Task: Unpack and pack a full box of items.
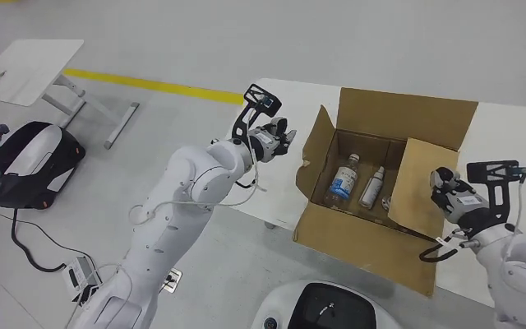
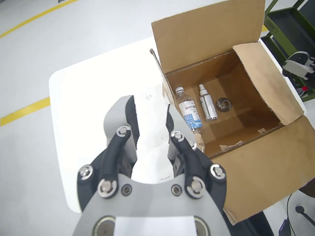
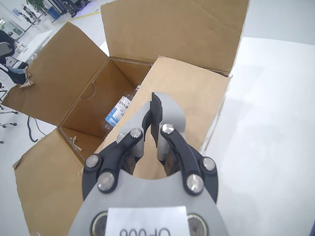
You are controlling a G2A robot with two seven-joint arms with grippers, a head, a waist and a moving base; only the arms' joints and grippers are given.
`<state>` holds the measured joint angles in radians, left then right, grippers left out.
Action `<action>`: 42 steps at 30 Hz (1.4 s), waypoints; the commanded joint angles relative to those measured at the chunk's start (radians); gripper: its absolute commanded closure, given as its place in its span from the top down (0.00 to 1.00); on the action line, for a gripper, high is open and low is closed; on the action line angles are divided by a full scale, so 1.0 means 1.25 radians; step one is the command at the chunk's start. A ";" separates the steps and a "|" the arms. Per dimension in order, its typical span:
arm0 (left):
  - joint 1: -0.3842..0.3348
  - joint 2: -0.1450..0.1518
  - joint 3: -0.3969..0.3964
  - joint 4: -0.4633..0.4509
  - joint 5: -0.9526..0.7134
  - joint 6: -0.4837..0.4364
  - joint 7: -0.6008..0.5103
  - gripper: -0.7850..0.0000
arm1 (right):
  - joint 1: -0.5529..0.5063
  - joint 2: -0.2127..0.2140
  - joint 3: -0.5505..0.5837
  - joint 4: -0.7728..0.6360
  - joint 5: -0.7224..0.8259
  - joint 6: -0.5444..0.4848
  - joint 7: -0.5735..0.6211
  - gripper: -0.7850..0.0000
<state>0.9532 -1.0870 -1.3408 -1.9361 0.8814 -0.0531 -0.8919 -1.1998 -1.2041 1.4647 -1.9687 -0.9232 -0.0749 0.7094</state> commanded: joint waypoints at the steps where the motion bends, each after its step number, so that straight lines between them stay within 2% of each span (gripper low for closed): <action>1: 0.003 -0.001 0.014 0.014 0.006 0.001 0.009 0.00 | -0.004 0.001 0.007 -0.007 0.002 0.000 0.002 0.00; 8: -0.004 -0.008 0.058 0.057 -0.027 -0.013 0.024 0.00 | -0.022 0.005 0.037 -0.024 0.021 0.013 -0.012 0.00; 22: -0.070 -0.023 0.140 0.102 -0.088 -0.095 0.037 0.00 | -0.049 0.016 0.153 -0.026 0.044 0.043 -0.034 0.00; 28: -0.118 -0.034 0.200 0.154 -0.096 -0.141 0.056 0.00 | -0.058 0.018 0.159 -0.032 0.045 0.048 -0.036 0.00; 35: -0.169 -0.054 0.279 0.227 -0.098 -0.155 0.068 0.00 | -0.065 0.020 0.162 -0.040 0.045 0.057 -0.046 0.00; 42: -0.194 -0.065 0.323 0.279 -0.079 -0.174 0.062 0.00 | -0.069 0.023 0.174 -0.043 0.050 0.060 -0.049 0.00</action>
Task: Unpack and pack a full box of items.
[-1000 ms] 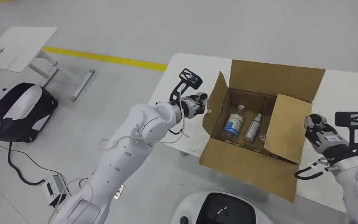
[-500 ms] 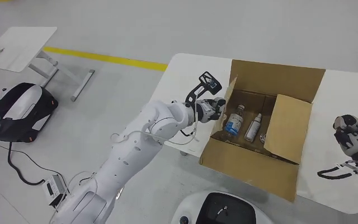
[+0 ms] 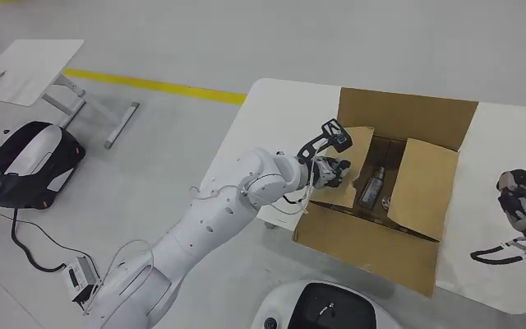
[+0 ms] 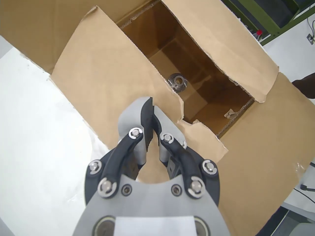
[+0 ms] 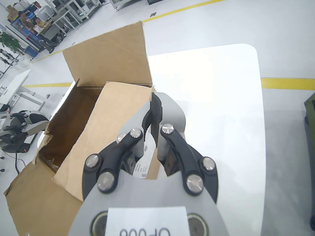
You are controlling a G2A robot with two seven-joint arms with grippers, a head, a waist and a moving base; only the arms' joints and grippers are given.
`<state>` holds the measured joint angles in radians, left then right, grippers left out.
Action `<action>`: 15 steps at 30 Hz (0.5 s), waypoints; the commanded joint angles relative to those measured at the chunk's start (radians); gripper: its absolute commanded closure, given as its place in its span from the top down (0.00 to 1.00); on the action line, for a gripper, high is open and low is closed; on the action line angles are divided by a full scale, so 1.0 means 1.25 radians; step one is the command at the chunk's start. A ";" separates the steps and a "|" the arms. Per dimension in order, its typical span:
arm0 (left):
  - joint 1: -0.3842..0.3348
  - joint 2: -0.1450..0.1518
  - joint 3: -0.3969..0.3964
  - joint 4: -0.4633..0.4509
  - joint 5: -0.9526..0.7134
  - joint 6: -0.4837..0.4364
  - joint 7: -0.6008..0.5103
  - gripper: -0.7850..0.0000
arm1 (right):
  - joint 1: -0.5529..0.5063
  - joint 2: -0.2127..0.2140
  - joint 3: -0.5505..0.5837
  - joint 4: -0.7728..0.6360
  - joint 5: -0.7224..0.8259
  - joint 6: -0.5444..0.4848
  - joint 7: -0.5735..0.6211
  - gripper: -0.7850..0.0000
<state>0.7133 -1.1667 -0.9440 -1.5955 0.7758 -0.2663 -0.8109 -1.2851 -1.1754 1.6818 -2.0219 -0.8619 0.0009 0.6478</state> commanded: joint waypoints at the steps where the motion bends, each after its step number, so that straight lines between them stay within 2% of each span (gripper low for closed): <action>1: -0.004 -0.002 0.011 0.012 0.010 -0.008 -0.007 0.00 | -0.001 0.001 0.001 0.000 0.001 -0.001 0.000 0.00; 9: -0.010 -0.007 0.027 0.031 0.020 -0.012 -0.032 0.00 | 0.004 0.002 -0.023 -0.001 0.016 -0.015 0.007 0.00; 15: 0.006 0.000 -0.013 0.016 0.004 -0.004 -0.042 0.00 | 0.031 0.000 -0.106 0.014 0.013 -0.044 0.006 0.00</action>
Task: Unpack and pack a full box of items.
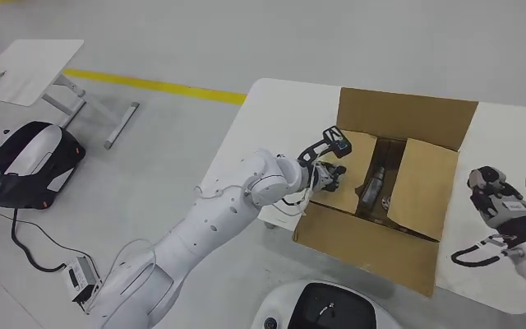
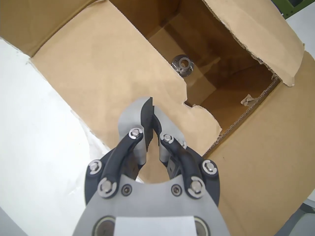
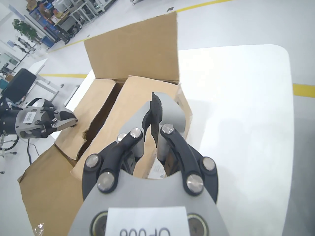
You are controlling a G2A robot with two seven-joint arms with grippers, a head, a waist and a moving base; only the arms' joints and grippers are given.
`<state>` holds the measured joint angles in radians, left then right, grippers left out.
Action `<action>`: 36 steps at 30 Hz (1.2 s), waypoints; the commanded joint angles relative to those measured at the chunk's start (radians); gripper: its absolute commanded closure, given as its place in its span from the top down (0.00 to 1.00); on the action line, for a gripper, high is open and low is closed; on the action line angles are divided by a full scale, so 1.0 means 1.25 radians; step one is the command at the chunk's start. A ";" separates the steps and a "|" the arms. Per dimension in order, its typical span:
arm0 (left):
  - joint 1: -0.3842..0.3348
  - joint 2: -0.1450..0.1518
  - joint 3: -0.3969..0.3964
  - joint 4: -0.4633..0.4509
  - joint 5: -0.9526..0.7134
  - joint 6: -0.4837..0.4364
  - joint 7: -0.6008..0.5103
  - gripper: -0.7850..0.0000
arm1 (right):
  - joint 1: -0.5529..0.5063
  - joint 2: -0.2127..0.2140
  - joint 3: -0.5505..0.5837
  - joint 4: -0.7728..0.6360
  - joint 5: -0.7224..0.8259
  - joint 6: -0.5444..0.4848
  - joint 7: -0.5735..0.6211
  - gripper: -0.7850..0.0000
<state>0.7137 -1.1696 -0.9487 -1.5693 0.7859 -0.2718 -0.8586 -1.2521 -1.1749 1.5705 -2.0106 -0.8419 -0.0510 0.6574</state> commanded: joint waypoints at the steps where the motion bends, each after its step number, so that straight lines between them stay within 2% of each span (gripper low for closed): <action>1: 0.011 0.005 -0.019 -0.010 -0.005 -0.002 -0.009 0.00 | 0.010 -0.002 -0.034 0.012 -0.004 -0.005 -0.003 0.00; 2: 0.019 0.007 -0.029 -0.013 -0.005 -0.002 -0.013 0.05 | 0.016 -0.002 -0.050 0.019 -0.015 -0.009 -0.001 0.00; 4: 0.035 0.013 -0.050 -0.017 -0.003 -0.001 -0.019 0.26 | 0.026 -0.003 -0.080 0.036 -0.033 -0.013 0.003 0.00; 5: 0.043 0.016 -0.059 -0.020 -0.002 -0.001 -0.021 0.30 | 0.033 -0.004 -0.092 0.046 -0.038 -0.012 0.007 0.00; 7: 0.059 0.020 -0.076 -0.031 0.001 0.001 -0.023 0.45 | 0.044 -0.005 -0.112 0.063 -0.049 -0.011 0.018 0.00; 9: 0.073 0.024 -0.092 -0.050 -0.002 0.005 -0.022 0.49 | 0.055 -0.005 -0.126 0.076 -0.063 -0.006 0.037 0.00; 11: 0.088 0.027 -0.109 -0.072 -0.015 0.014 -0.021 0.90 | 0.064 -0.005 -0.135 0.085 -0.067 0.000 0.049 0.00; 13: 0.100 0.030 -0.129 -0.095 -0.026 0.021 -0.023 0.91 | 0.071 -0.005 -0.140 0.091 -0.074 0.009 0.059 0.00; 15: 0.113 0.034 -0.149 -0.119 -0.040 0.024 -0.026 1.00 | 0.074 -0.006 -0.143 0.095 -0.068 0.013 0.062 0.00; 23: 0.168 0.054 -0.245 -0.208 -0.052 0.001 -0.047 1.00 | 0.084 -0.006 -0.140 0.087 -0.050 0.015 0.047 0.00; 26: 0.191 0.063 -0.282 -0.249 -0.038 -0.042 -0.037 1.00 | 0.073 -0.005 -0.108 0.058 -0.011 0.007 0.008 0.00; 31: 0.235 0.078 -0.335 -0.306 -0.007 -0.170 -0.007 1.00 | 0.038 0.000 -0.035 0.003 0.031 -0.028 -0.049 0.00; 36: 0.235 0.078 -0.335 -0.306 -0.007 -0.170 -0.007 1.00 | 0.002 0.007 0.028 -0.038 0.059 -0.078 -0.062 0.00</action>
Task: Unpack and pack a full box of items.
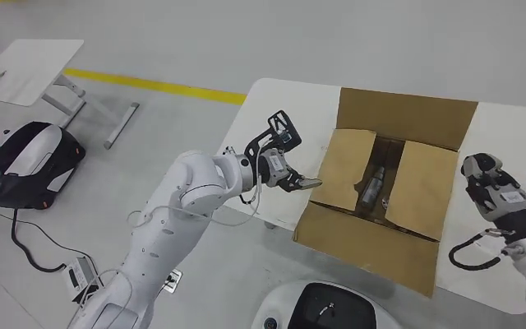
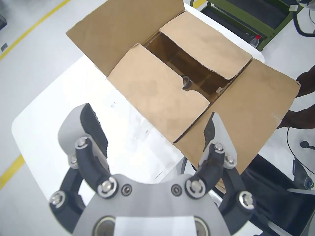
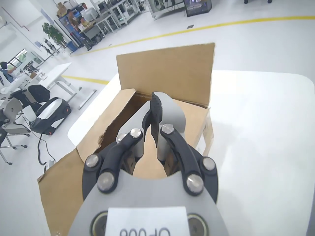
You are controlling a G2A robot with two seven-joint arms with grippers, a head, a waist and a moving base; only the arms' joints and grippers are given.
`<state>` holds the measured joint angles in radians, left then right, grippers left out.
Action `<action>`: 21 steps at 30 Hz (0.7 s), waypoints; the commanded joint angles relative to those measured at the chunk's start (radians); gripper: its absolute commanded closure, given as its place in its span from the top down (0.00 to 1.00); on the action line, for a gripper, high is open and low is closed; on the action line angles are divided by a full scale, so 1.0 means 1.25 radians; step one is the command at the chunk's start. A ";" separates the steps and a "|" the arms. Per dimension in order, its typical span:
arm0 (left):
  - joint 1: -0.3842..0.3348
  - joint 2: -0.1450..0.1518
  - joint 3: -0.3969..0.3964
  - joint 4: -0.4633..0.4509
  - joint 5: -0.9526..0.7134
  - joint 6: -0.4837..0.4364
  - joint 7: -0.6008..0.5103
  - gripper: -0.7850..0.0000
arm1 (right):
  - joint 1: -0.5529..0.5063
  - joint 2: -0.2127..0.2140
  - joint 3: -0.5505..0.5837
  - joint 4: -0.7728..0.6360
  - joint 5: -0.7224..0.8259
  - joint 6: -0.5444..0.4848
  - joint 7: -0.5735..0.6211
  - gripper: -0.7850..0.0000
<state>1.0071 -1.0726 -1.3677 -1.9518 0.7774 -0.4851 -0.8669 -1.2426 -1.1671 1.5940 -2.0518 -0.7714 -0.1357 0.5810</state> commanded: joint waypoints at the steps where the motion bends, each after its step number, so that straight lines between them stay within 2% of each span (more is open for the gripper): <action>1: 0.000 0.000 0.000 0.000 0.000 0.000 0.000 1.00 | -0.011 0.002 0.017 -0.008 0.002 -0.019 -0.001 0.00; 9: 0.000 0.000 0.000 0.000 0.000 0.000 0.000 1.00 | -0.034 0.006 0.018 -0.010 -0.011 -0.020 -0.003 0.00; 11: 0.021 0.001 0.006 -0.008 0.001 -0.010 0.020 1.00 | -0.035 0.007 0.011 -0.009 -0.019 -0.016 -0.001 0.00; 16: 0.079 0.014 -0.012 -0.051 0.127 -0.148 0.071 1.00 | -0.035 0.008 0.004 -0.003 -0.028 -0.006 0.000 0.00; 21: 0.144 0.027 -0.063 -0.083 0.253 -0.266 0.189 1.00 | -0.032 0.009 0.001 0.002 -0.027 -0.002 0.002 0.00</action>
<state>1.1712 -1.0419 -1.4297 -2.0489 1.0485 -0.7885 -0.6761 -1.2836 -1.1561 1.5954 -2.0502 -0.8061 -0.1380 0.5835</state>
